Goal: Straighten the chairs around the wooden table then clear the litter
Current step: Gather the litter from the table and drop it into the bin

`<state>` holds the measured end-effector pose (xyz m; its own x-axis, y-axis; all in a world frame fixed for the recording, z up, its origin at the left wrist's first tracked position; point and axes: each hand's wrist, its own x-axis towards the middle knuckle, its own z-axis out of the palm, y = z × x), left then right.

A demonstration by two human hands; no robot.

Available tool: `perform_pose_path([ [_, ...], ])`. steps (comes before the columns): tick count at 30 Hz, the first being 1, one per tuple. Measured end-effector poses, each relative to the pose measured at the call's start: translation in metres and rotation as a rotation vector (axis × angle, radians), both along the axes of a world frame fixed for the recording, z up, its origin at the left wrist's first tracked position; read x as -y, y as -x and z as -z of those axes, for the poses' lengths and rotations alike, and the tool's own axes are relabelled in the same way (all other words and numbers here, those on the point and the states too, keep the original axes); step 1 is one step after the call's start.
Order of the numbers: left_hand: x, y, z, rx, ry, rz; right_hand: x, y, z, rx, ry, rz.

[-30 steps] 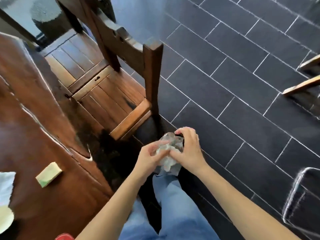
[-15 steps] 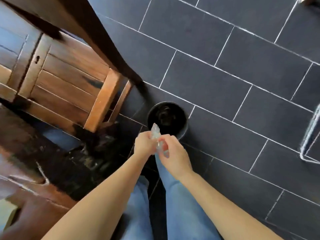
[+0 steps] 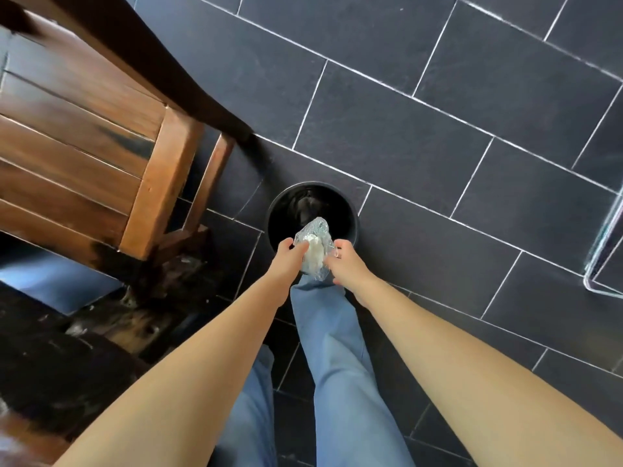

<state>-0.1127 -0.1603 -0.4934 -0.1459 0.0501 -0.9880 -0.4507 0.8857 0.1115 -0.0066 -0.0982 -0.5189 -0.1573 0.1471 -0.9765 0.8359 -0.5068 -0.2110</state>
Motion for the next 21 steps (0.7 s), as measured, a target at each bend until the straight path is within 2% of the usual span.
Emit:
perform_pose_path([
  [7,-0.008,0.015,0.014,-0.106,0.006,0.024,-0.002,0.000,0.009,0.038,-0.006,-0.032],
  [12,-0.006,0.020,0.006,-0.082,-0.083,-0.005,0.000,-0.006,0.007,0.078,-0.042,0.042],
  [17,0.008,0.010,0.001,-0.149,-0.127,0.099,0.001,-0.011,0.000,0.062,-0.148,-0.014],
  [21,0.023,0.000,-0.013,-0.258,-0.098,0.349,0.002,-0.010,-0.023,-0.014,-0.285,-0.210],
])
